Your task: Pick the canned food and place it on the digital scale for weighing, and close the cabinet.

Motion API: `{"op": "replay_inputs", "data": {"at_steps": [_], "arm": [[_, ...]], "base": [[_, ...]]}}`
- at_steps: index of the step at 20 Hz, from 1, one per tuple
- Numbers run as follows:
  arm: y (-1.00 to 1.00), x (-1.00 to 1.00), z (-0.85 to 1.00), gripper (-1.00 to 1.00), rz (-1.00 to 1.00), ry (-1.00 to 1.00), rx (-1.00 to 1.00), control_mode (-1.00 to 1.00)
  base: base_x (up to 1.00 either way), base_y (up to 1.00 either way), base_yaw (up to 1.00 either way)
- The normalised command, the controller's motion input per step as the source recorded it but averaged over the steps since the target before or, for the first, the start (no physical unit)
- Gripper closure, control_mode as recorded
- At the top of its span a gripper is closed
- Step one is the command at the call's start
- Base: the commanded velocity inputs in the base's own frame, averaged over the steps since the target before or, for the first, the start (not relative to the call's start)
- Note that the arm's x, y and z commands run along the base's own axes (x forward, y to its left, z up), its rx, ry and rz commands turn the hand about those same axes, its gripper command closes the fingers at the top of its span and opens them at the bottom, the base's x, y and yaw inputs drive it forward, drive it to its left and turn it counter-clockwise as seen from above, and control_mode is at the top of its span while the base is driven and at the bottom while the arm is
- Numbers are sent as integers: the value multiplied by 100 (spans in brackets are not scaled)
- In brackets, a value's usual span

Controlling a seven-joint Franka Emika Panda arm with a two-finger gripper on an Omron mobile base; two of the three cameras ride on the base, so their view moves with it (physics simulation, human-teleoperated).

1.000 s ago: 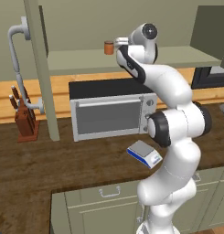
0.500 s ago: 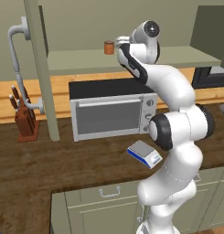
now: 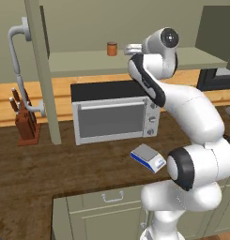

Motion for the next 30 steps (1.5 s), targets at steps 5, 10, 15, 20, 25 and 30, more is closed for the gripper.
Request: {"op": "replay_inputs", "data": {"at_steps": [5, 10, 15, 20, 25, 30], "arm": [[0, -100, 0, 100, 0, -5, 0, -100], [0, -100, -1, 100, 0, 0, 0, -100], [0, -100, -5, 100, 0, 0, 0, -100], [-13, -100, -21, 100, 3, 1, 1, -100], [-40, -74, -70, 100, 39, 4, 0, -100], [-35, -22, -90, 100, 57, 0, 0, -100]], "base": [[0, 0, 0], [0, 0, 0], [0, 0, 0], [0, 0, 0], [0, 0, 0], [0, 0, 0]]}}
